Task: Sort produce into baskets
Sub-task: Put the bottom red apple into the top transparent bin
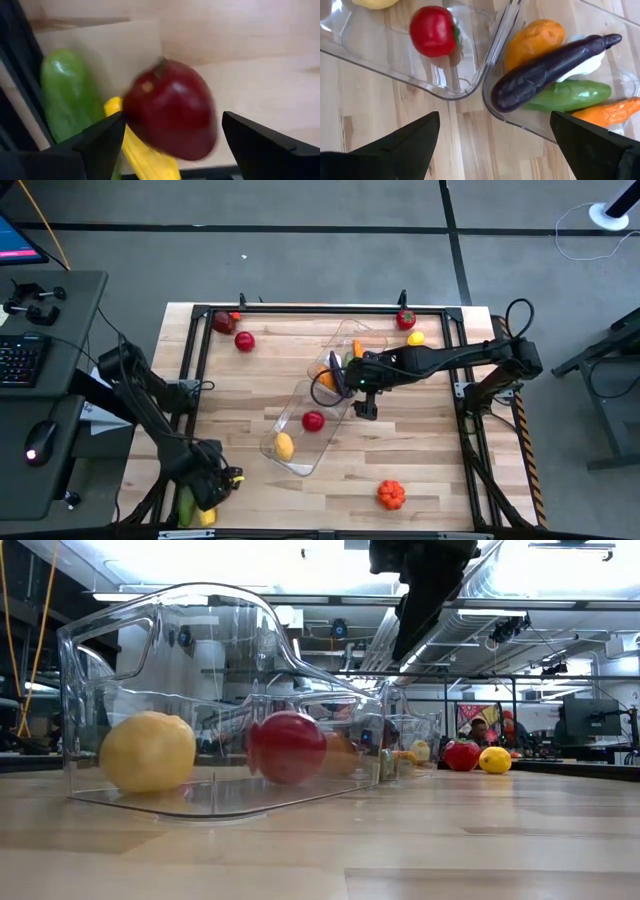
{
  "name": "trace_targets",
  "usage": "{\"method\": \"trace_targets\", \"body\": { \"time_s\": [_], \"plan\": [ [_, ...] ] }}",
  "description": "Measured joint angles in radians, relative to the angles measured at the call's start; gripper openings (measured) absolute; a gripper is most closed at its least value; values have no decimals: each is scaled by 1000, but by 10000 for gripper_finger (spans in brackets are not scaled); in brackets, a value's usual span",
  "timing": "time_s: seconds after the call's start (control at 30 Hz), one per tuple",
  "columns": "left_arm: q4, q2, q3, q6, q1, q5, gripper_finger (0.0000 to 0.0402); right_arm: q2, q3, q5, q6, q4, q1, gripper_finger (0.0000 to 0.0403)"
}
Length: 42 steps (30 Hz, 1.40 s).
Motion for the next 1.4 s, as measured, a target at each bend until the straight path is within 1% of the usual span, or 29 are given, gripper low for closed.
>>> {"method": "trace_targets", "body": {
  "time_s": [0.27, 0.47, 0.6, 0.83, 0.97, 1.2, 1.3, 1.4],
  "plan": [
    [21, 68, 4, 2, 28, 13, 322, -7, 0, 0, 0, -3, 0, 372],
    [24, 95, 4, 9, 40, 12, 322, -7, 0, 0, 2, -7, 0, 372],
    [19, 108, 3, 30, 48, -8, 322, -7, 0, 0, 3, -6, 0, 372],
    [30, 155, -2, 52, 91, -76, 321, -6, 0, 0, 29, -7, 0, 372],
    [43, 187, -2, 100, 121, -68, 321, -6, 0, 0, 29, -7, 0, 372],
    [33, 184, -2, 215, 172, -66, 321, -6, 0, 0, 30, -7, 0, 372],
    [29, 184, -2, 287, 190, -64, 321, -6, 0, 0, 29, -7, 0, 372],
    [1, 160, -2, 393, 210, -61, 321, -6, 0, 0, 29, -7, 0, 372]
  ]
}}
